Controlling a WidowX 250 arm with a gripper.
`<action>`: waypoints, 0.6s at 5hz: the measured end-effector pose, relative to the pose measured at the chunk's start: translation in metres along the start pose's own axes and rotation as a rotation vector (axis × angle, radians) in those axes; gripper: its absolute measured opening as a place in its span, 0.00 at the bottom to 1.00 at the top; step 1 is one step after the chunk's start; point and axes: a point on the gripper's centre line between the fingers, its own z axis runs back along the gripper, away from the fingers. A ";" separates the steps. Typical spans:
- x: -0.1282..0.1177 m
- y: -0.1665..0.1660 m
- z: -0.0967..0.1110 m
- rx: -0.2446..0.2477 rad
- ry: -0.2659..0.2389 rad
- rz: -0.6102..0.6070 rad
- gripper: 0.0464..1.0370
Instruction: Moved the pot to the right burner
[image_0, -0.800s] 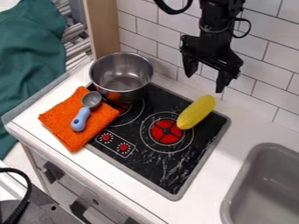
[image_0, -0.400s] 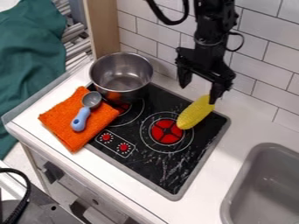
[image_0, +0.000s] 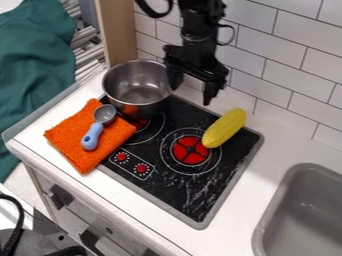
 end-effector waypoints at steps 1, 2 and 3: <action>-0.002 0.016 0.004 0.021 -0.008 0.037 0.96; -0.002 0.022 0.003 0.024 -0.006 0.049 0.96; -0.008 0.023 -0.028 -0.004 0.086 0.049 0.96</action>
